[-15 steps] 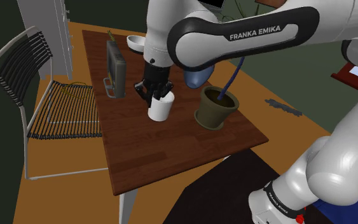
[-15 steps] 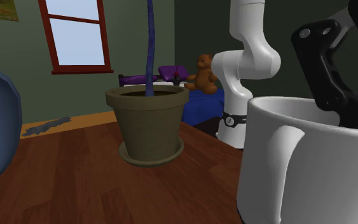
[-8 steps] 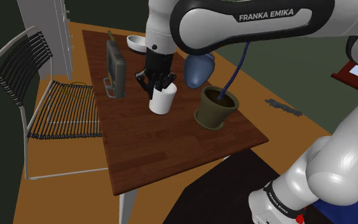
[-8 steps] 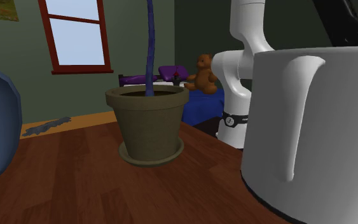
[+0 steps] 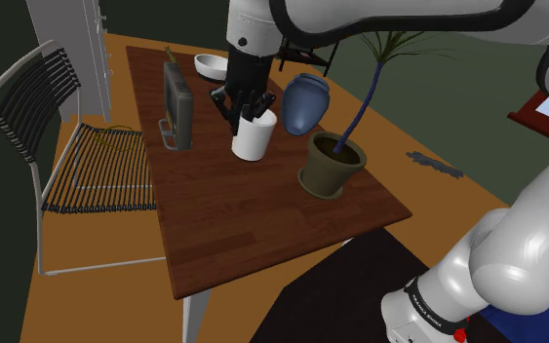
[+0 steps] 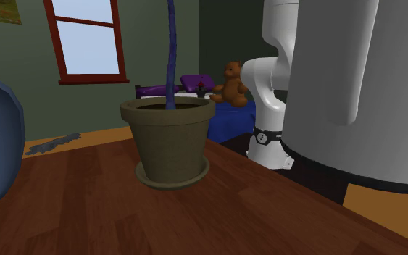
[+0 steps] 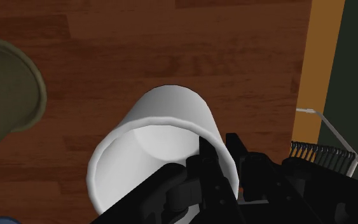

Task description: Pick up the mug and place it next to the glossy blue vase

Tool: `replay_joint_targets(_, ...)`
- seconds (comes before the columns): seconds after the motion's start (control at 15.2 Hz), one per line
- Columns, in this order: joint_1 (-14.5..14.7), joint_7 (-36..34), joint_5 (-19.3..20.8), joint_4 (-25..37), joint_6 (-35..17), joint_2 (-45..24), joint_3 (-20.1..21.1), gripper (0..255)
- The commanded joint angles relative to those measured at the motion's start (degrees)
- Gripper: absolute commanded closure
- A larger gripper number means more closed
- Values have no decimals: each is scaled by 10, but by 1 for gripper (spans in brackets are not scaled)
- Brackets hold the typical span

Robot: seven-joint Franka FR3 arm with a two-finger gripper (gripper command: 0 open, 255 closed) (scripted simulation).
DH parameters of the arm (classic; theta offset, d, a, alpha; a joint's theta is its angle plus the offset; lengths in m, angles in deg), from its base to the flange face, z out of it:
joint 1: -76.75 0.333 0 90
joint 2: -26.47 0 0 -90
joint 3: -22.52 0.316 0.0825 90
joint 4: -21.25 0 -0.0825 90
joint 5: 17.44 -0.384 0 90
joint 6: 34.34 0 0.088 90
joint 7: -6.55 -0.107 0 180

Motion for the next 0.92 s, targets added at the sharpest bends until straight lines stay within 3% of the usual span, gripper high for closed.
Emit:
replay_joint_targets(0.0, 0, 1, -1, 14, 14, 1, 0, 255)
replay_joint_targets(0.86, 5, 7, 1, 123, 116, -8, 3, 255)
